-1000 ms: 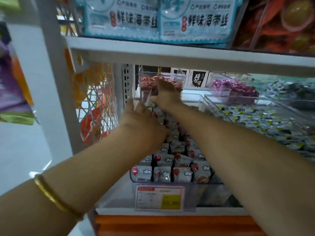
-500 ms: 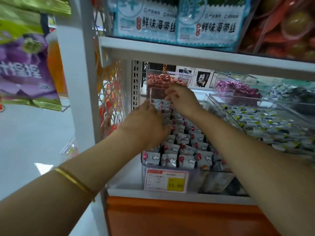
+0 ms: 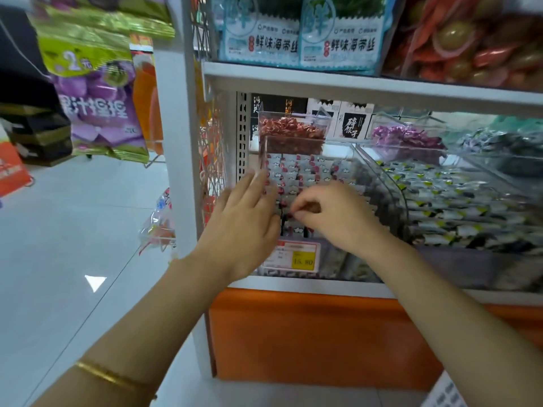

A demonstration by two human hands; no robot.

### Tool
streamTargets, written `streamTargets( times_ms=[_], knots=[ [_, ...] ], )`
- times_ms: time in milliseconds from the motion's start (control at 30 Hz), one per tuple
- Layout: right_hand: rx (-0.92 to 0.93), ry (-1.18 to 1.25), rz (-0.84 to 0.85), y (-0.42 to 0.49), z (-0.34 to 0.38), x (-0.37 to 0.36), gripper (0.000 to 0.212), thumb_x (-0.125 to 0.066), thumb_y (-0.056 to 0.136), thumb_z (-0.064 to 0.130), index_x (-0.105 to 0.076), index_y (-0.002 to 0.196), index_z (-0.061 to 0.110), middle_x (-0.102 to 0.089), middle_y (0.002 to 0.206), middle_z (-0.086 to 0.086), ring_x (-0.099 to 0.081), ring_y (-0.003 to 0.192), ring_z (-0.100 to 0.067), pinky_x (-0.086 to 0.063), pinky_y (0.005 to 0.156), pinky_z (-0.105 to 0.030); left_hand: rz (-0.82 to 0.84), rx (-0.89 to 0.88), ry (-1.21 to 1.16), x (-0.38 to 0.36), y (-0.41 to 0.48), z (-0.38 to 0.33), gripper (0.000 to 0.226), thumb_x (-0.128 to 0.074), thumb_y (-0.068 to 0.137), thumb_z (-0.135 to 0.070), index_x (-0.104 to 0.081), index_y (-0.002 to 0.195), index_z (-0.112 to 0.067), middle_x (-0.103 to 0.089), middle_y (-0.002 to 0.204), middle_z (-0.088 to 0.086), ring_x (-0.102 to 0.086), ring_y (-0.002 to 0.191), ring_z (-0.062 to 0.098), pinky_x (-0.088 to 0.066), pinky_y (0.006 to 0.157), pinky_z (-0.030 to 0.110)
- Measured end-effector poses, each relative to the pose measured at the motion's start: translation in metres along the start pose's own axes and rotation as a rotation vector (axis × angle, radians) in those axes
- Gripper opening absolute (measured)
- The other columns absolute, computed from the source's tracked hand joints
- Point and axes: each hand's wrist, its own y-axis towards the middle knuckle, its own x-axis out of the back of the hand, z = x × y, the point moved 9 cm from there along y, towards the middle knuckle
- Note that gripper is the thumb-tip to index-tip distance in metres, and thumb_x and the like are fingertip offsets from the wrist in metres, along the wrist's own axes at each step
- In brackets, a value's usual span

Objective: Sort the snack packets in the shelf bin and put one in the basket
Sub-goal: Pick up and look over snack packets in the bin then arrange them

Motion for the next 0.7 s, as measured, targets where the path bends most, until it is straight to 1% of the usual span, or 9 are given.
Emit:
streamTargets(
  times_ms=[100, 200, 300, 400, 467, 533, 567, 667, 700],
  knots=[
    [0.015, -0.226, 0.100, -0.001, 0.002, -0.014, 0.010, -0.063, 0.087, 0.031, -0.070, 0.089, 0.025, -0.061, 0.086, 0.007, -0.038, 0.091, -0.013, -0.036, 0.073, -0.033, 0.073, -0.007, 0.087, -0.013, -0.006, -0.001, 0.053, -0.017, 0.096, -0.041, -0.020, 0.147, -0.026, 0.007, 0.158, -0.002, 0.016, 0.144, 0.017, -0.002, 0.117, 0.048],
    [0.034, -0.213, 0.081, 0.000, 0.005, -0.012, 0.008, -0.063, 0.087, 0.029, -0.068, 0.083, 0.024, -0.058, 0.083, 0.010, -0.037, 0.090, -0.012, -0.034, 0.074, -0.032, 0.075, -0.012, 0.138, -0.016, -0.008, -0.001, 0.057, -0.012, 0.094, -0.045, -0.022, 0.147, -0.027, 0.009, 0.158, -0.002, 0.018, 0.143, 0.017, 0.002, 0.117, 0.046],
    [0.004, -0.016, -0.016, 0.000, 0.003, 0.003, 0.010, -0.062, 0.088, 0.018, -0.063, 0.078, 0.021, -0.054, 0.075, 0.014, -0.050, 0.082, -0.010, -0.038, 0.070, -0.023, 0.058, -0.017, 0.145, -0.015, -0.008, 0.000, 0.057, -0.011, 0.094, -0.045, -0.024, 0.146, -0.027, 0.009, 0.158, -0.003, 0.020, 0.142, 0.016, 0.003, 0.115, 0.045],
    [-0.055, 0.283, -0.226, -0.009, -0.002, 0.035, 0.013, -0.058, 0.090, 0.011, -0.060, 0.080, 0.019, -0.056, 0.077, 0.012, -0.053, 0.072, 0.000, -0.042, 0.063, -0.012, 0.023, -0.025, 0.098, -0.009, -0.008, -0.002, 0.059, -0.010, 0.093, -0.047, -0.024, 0.146, -0.026, 0.006, 0.158, -0.003, 0.020, 0.142, 0.014, 0.006, 0.115, 0.042],
    [-0.093, 0.446, -0.402, -0.021, -0.011, 0.059, 0.017, -0.056, 0.091, 0.010, -0.058, 0.078, 0.022, -0.058, 0.076, 0.010, -0.055, 0.067, 0.001, -0.046, 0.065, -0.014, -0.060, -0.032, 0.000, 0.004, -0.007, -0.008, 0.063, -0.010, 0.092, -0.050, -0.030, 0.144, -0.022, -0.006, 0.158, -0.001, 0.010, 0.144, 0.014, 0.004, 0.115, 0.039],
    [-0.166, 0.608, -0.513, -0.034, -0.025, 0.072, 0.015, -0.054, 0.092, 0.009, -0.059, 0.079, 0.016, -0.063, 0.077, 0.003, -0.059, 0.065, -0.010, -0.052, 0.063, -0.028, -0.180, -0.053, -0.108, 0.024, -0.007, -0.017, 0.061, -0.019, 0.094, -0.052, -0.040, 0.140, -0.018, -0.026, 0.153, 0.000, -0.010, 0.143, 0.016, -0.007, 0.113, 0.034],
    [-0.206, 0.705, -0.538, -0.040, -0.031, 0.074, 0.014, -0.053, 0.093, 0.008, -0.059, 0.081, 0.011, -0.064, 0.078, -0.002, -0.060, 0.062, -0.014, -0.054, 0.060, -0.030, -0.216, -0.059, -0.154, 0.031, -0.007, -0.020, 0.059, -0.025, 0.093, -0.052, -0.043, 0.138, -0.018, -0.034, 0.149, -0.001, -0.019, 0.139, 0.015, -0.012, 0.111, 0.031],
    [-0.302, 1.050, -0.555, -0.054, -0.046, 0.068, 0.018, -0.049, 0.093, 0.004, -0.059, 0.079, 0.007, -0.064, 0.075, -0.006, -0.061, 0.055, -0.012, -0.052, 0.051, -0.022, -0.170, -0.004, -0.390, 0.031, -0.008, -0.027, 0.056, -0.037, 0.088, -0.051, -0.044, 0.136, -0.023, -0.051, 0.126, -0.010, -0.040, 0.119, 0.004, -0.028, 0.097, 0.017],
    [-0.330, 1.141, -0.550, -0.057, -0.049, 0.065, 0.020, -0.048, 0.094, 0.003, -0.059, 0.078, 0.007, -0.064, 0.072, -0.006, -0.062, 0.054, -0.011, -0.051, 0.050, -0.022, -0.134, 0.025, -0.511, 0.027, -0.008, -0.028, 0.051, -0.042, 0.089, -0.047, -0.047, 0.134, -0.023, -0.055, 0.112, -0.014, -0.048, 0.104, -0.004, -0.035, 0.086, 0.011]
  ],
)
